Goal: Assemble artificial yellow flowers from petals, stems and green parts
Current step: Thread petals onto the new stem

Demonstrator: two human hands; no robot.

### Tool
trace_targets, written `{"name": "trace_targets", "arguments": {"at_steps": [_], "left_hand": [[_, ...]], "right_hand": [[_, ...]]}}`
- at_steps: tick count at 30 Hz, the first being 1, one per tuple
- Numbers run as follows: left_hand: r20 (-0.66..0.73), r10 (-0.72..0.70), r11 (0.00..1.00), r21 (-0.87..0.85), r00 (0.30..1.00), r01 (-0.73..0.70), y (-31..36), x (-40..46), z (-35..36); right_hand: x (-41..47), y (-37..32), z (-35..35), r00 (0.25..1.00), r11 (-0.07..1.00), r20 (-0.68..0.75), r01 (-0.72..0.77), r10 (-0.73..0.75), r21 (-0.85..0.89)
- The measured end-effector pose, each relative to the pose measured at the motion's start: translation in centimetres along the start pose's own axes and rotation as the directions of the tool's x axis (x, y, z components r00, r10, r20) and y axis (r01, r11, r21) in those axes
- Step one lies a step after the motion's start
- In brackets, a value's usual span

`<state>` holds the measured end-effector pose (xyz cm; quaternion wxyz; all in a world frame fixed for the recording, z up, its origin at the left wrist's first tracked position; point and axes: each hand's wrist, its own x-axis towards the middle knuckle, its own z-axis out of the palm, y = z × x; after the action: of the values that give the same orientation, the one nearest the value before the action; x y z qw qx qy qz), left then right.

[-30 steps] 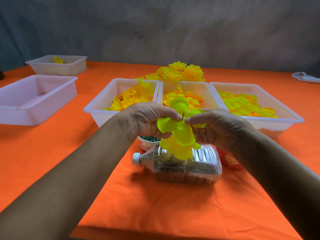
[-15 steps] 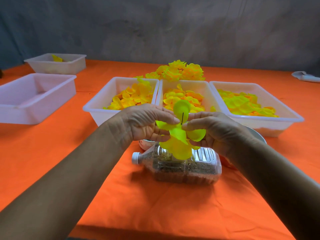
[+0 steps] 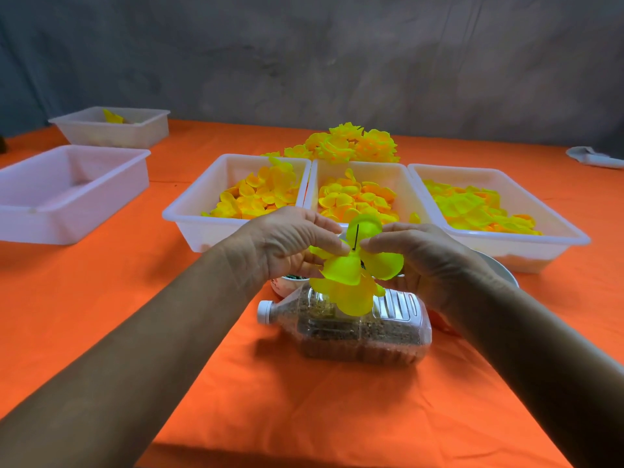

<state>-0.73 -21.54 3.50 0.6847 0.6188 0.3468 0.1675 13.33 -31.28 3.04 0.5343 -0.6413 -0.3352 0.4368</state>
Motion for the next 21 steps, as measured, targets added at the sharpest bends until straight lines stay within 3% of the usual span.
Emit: {"name": "trace_targets", "arguments": {"at_steps": [4, 21], "left_hand": [[-0.055, 0.039, 0.999, -0.009, 0.998, -0.040, 0.1, 0.0, 0.0], [-0.061, 0.085, 0.991, 0.108, 0.994, -0.078, -1.0, 0.9, 0.1]], "right_hand": [[-0.1, 0.0, 0.0, 1.000, 1.000, 0.001, -0.011, 0.011, -0.022], [0.1, 0.1, 0.3, 1.000, 0.995, 0.019, -0.021, 0.023, -0.101]]}}
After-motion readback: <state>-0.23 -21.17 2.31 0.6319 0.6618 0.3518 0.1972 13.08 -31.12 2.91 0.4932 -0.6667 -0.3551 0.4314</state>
